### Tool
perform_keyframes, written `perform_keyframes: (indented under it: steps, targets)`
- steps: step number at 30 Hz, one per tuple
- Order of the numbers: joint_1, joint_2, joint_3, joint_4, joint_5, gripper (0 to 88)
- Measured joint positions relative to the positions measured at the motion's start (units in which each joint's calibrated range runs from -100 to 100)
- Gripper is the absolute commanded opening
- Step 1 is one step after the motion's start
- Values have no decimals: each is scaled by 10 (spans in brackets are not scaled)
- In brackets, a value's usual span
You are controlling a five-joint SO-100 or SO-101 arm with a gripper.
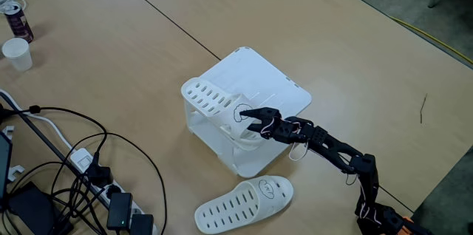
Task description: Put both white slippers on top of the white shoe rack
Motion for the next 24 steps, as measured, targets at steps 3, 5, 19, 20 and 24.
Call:
perform_keyframes:
  steps: [3, 5, 19, 20, 24]
  targets:
    - [8, 0, 31, 0, 0, 152]
    - [13, -1, 43, -2, 0, 152]
    - [13, -3, 56, -6, 0, 152]
    - [13, -8, 62, -7, 0, 152]
    - [15, -31, 92, -7, 0, 152]
